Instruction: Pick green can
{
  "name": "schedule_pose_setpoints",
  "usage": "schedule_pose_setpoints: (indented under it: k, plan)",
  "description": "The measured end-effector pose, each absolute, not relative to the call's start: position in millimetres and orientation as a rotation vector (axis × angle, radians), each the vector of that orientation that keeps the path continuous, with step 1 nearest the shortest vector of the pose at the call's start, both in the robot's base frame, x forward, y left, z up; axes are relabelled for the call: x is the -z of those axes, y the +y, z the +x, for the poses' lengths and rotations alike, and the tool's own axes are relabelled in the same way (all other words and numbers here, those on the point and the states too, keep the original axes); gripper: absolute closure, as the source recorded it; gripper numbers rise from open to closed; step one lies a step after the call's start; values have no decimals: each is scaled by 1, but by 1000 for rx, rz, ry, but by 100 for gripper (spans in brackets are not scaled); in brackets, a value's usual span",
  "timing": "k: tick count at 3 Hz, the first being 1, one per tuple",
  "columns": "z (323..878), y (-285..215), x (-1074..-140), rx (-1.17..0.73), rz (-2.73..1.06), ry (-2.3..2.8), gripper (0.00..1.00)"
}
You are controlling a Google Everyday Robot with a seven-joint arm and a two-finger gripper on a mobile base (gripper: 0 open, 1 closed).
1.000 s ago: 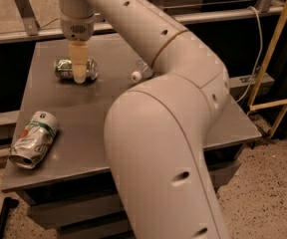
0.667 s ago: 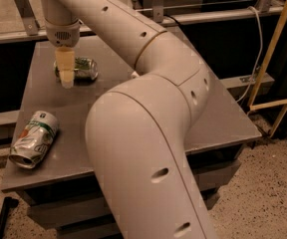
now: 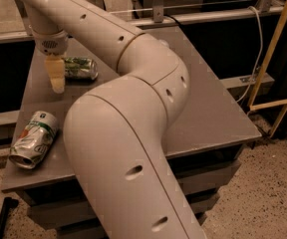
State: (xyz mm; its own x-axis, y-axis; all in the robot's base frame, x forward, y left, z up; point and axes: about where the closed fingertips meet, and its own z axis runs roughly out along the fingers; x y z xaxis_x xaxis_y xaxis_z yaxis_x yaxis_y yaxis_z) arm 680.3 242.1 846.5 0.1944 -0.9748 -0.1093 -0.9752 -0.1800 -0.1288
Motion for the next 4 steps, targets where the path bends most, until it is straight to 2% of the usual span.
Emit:
schedule_pose_setpoints:
  k: [2, 3, 4]
  plan:
    - [695, 220, -842, 90, -2218, 1976, 64]
    - [695, 205, -859, 71, -2193, 1940, 88]
    - [691, 193, -906, 7, -2144, 1850, 100]
